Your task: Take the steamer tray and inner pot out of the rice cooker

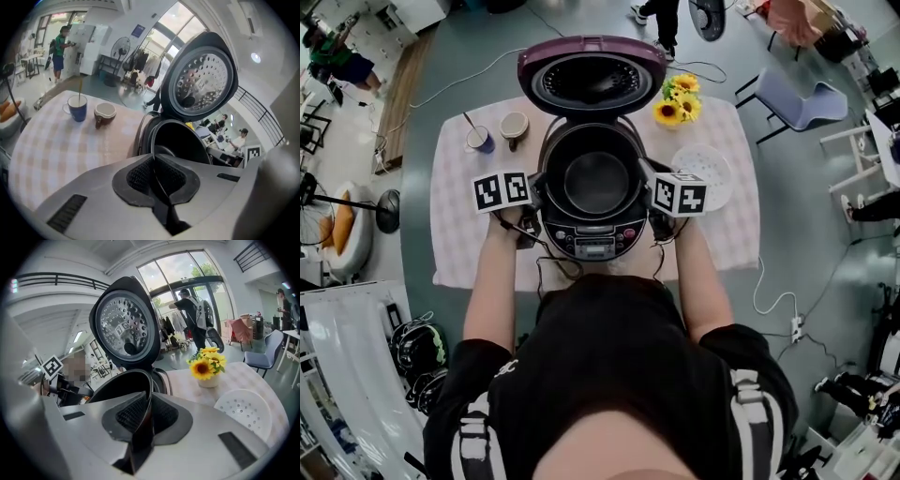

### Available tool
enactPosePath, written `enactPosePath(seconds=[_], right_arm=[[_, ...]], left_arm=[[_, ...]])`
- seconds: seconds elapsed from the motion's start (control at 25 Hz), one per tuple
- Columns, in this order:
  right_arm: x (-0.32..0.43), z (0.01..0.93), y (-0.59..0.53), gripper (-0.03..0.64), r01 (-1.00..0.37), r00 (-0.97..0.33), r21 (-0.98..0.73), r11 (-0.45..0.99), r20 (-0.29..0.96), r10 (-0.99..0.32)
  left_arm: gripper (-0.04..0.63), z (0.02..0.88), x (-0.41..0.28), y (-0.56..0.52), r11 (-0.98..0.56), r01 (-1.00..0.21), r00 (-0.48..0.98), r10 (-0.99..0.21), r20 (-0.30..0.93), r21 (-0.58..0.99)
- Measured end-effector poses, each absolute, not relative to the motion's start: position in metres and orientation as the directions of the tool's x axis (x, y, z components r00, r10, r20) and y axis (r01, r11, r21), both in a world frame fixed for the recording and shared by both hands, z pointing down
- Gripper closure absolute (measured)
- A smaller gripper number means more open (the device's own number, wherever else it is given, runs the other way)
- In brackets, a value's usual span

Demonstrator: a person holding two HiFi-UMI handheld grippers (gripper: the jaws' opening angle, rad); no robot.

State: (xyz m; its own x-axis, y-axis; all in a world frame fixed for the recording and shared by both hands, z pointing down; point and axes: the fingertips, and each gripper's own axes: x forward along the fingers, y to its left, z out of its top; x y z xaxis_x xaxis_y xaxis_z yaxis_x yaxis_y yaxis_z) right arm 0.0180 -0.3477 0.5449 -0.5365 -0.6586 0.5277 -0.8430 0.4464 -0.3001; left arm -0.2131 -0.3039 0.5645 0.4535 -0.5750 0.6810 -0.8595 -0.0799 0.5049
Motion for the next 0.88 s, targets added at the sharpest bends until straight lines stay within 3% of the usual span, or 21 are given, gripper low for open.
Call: enactPosePath(seconds=[0.28, 0.88], right_arm=[[0.019, 0.541, -0.348, 0.58, -0.809, -0.587, -0.371, 0.456, 0.489, -0.645], [0.019, 0.522, -0.35, 0.583, -0.724, -0.673, -0.511, 0.464, 0.377, -0.636]], left_arm=[[0.583, 0.564, -0.215, -0.3, -0.02, -0.692, 0.591, -0.591, 0.549, 0.722], [0.583, 0.541, -0.216, -0.295, -0.049, -0.454, 0.706, -0.63, 0.325, 0.89]])
